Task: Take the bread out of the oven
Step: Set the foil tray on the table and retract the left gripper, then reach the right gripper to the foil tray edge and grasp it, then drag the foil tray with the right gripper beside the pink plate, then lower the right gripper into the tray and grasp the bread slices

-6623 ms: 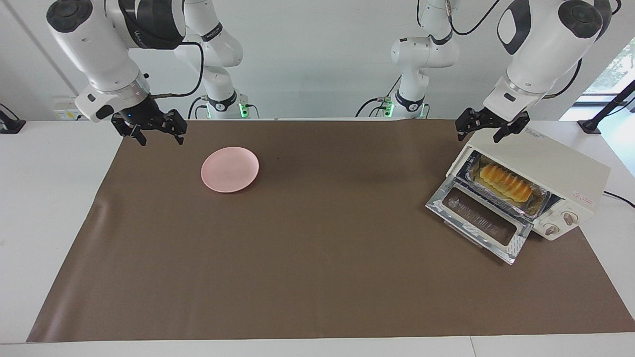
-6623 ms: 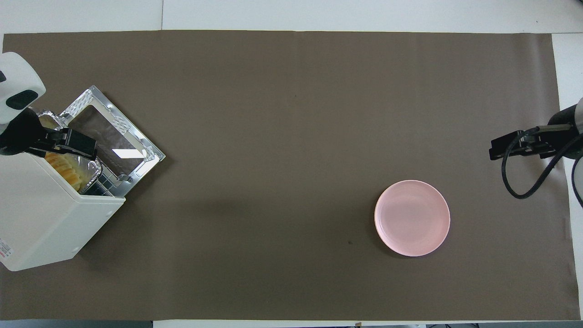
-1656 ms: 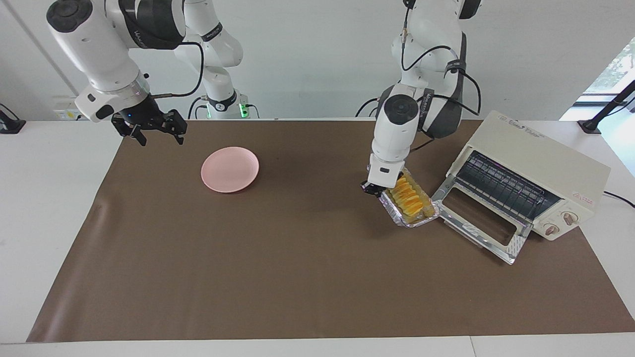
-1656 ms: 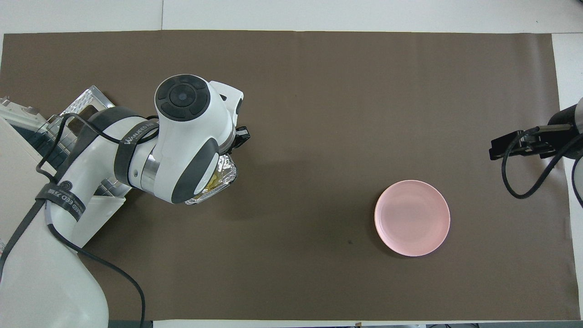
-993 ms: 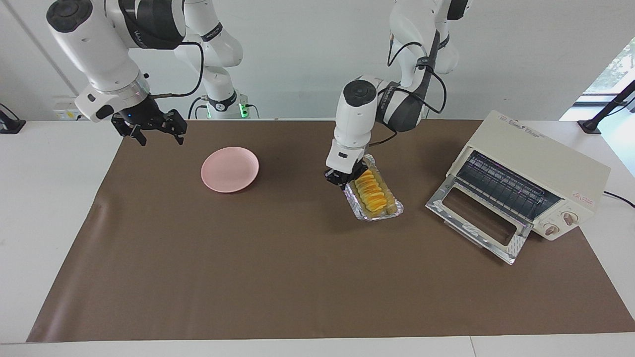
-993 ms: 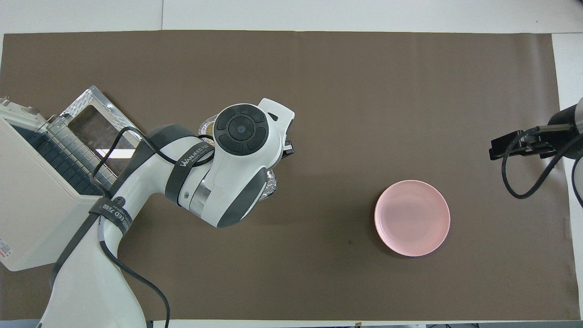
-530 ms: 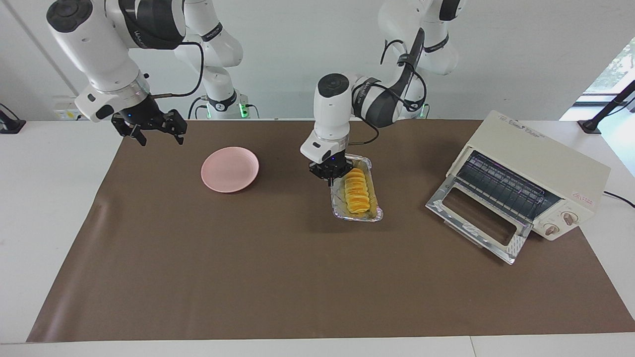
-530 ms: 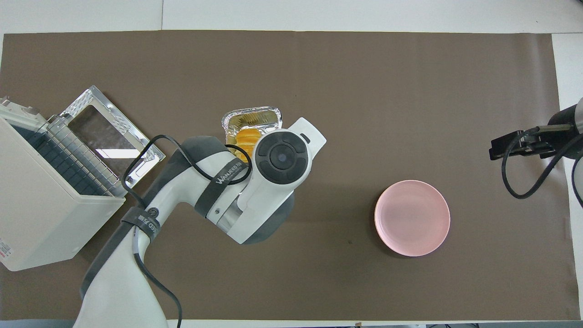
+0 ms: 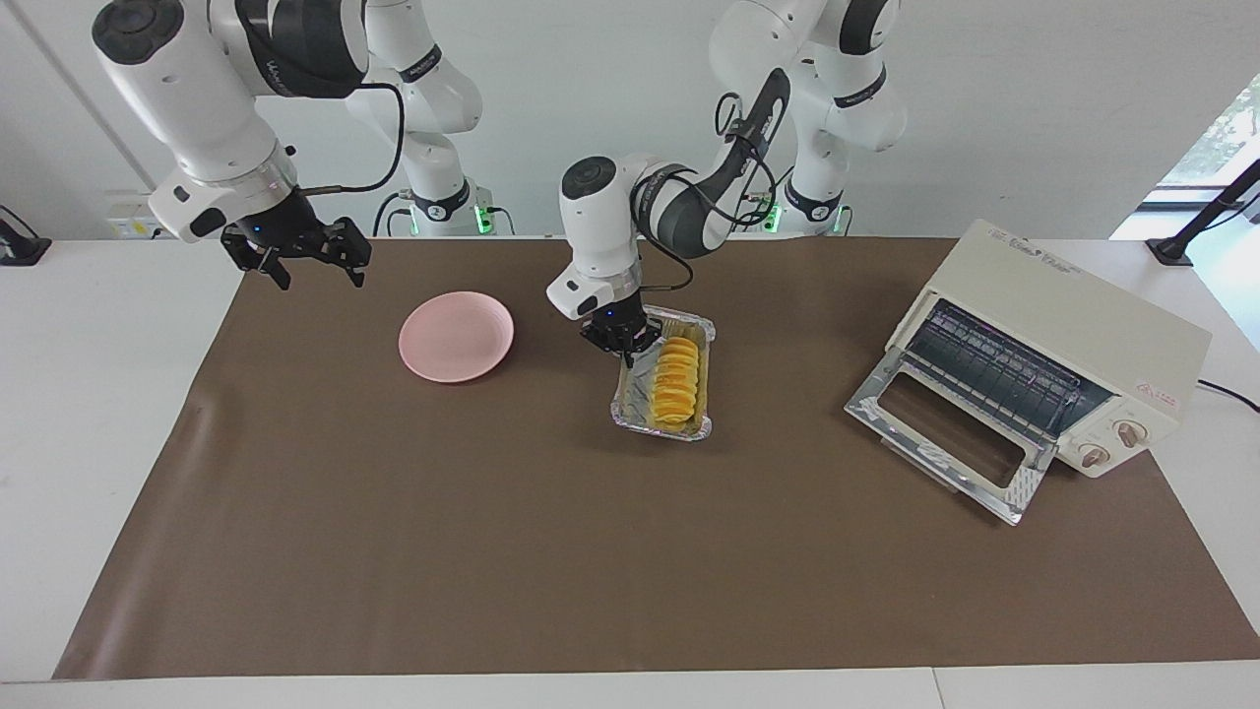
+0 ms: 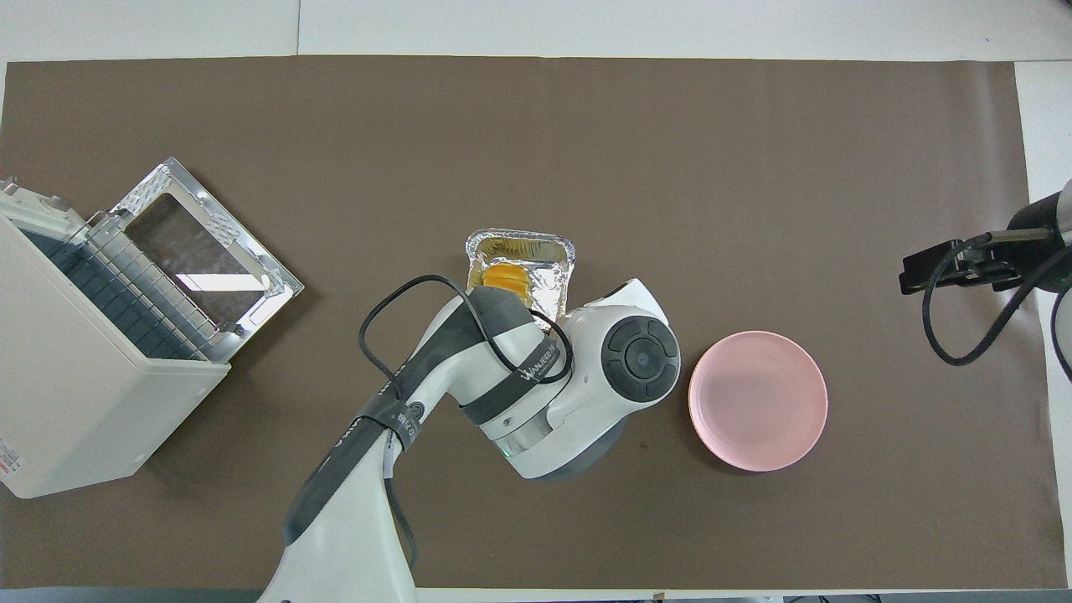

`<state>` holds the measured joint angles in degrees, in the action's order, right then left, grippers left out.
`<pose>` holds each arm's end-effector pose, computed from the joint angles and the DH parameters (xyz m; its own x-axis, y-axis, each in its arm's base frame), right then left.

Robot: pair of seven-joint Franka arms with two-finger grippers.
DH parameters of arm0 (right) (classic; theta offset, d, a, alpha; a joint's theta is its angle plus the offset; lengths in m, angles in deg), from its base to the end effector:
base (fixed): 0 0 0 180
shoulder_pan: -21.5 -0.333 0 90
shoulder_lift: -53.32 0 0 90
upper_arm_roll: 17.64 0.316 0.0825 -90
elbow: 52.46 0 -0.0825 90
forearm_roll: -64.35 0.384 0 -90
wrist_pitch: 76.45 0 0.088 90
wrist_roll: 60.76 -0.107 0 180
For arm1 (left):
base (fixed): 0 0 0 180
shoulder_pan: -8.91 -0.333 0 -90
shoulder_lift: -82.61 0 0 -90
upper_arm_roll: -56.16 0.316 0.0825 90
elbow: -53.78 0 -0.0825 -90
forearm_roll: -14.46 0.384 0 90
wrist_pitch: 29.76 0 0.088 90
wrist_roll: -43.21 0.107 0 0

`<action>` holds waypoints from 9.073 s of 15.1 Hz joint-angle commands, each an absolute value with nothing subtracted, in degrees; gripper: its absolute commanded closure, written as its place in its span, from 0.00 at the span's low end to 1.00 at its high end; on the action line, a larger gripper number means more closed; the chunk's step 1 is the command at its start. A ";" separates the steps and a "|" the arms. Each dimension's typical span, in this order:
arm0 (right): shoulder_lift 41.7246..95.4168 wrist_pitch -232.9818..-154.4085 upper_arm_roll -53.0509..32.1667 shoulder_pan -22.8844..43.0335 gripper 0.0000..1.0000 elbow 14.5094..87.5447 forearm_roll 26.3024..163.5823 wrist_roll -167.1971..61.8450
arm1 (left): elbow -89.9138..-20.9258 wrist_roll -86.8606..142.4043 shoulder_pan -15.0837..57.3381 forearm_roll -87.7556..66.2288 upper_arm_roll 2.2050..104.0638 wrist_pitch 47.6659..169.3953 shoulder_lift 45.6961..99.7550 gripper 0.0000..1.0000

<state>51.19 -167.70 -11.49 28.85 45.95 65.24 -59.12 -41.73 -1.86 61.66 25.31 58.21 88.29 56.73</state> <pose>0.5397 -0.0087 0.5774 0.9961 0.0070 -0.0875 0.0058 -0.9999 -0.0140 0.4270 -0.5099 0.3409 0.9767 -0.2003 0.0776 -0.1849 -0.9677 -0.1714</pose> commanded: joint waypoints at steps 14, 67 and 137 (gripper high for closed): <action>50.24 -167.94 -10.96 29.67 0.00 46.85 64.44 -57.60 | -21.54 -6.02 53.31 21.76 59.59 75.88 53.15 0.00; 72.13 -212.50 -10.26 -4.25 1.00 60.65 65.67 -101.00 | -39.56 42.69 16.73 12.53 57.30 56.98 84.63 0.00; 68.43 -205.30 -9.91 21.85 1.00 63.29 69.18 -67.08 | -39.47 42.69 15.77 12.53 57.66 57.07 84.72 0.00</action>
<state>70.00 -204.65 -10.27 21.43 61.46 68.47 -65.33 -38.72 43.13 16.02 13.32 57.62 56.36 83.62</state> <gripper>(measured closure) 0.590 0.000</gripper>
